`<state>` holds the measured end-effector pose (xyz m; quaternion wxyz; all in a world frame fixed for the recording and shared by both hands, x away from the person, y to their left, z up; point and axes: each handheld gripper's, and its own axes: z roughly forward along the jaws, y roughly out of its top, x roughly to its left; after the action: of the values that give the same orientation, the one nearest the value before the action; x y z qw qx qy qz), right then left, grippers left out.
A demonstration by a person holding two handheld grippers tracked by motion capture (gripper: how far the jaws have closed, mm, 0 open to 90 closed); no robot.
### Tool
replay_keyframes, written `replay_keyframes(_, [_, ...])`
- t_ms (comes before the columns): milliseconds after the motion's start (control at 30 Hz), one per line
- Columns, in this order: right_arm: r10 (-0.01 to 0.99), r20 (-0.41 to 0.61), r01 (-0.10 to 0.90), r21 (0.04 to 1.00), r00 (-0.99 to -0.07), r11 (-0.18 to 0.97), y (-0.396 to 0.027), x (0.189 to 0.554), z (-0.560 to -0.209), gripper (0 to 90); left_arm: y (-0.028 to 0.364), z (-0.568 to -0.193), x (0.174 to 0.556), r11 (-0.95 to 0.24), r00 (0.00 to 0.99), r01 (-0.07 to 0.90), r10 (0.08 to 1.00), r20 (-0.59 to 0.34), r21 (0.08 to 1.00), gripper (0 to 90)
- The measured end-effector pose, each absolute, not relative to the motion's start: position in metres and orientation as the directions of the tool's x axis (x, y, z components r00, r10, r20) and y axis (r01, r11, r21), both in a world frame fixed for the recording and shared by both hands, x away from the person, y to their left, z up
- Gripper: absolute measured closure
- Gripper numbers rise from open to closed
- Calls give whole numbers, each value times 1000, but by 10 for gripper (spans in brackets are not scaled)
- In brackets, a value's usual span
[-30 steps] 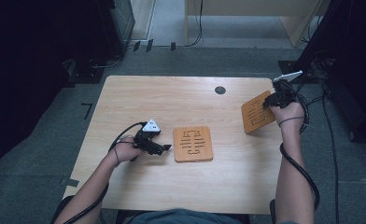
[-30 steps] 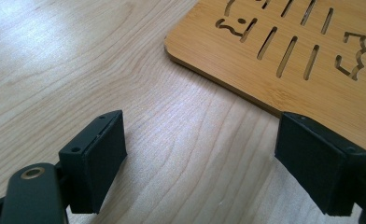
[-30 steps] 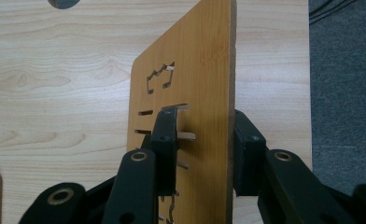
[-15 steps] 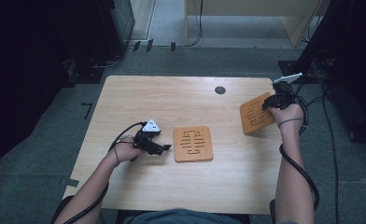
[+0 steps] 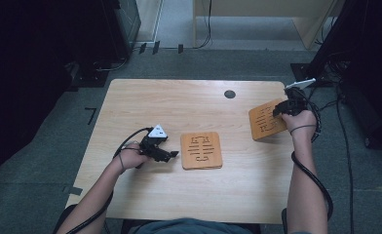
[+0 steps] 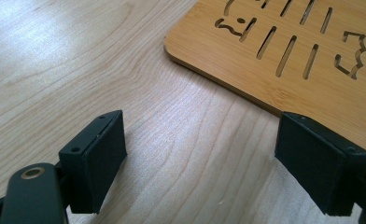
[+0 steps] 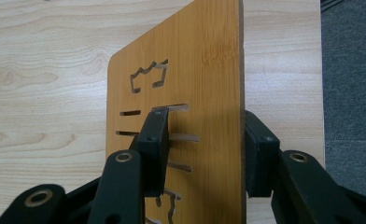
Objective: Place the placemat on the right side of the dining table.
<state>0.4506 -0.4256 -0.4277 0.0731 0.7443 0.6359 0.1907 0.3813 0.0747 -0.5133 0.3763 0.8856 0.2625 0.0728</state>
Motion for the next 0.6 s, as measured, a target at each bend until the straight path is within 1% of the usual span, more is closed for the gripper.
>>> replay_keyframes(600, [974, 193, 922, 344, 114, -176, -427, 453, -441, 516, 74, -513, 381, -580, 851, 408, 521, -65, 705, 155])
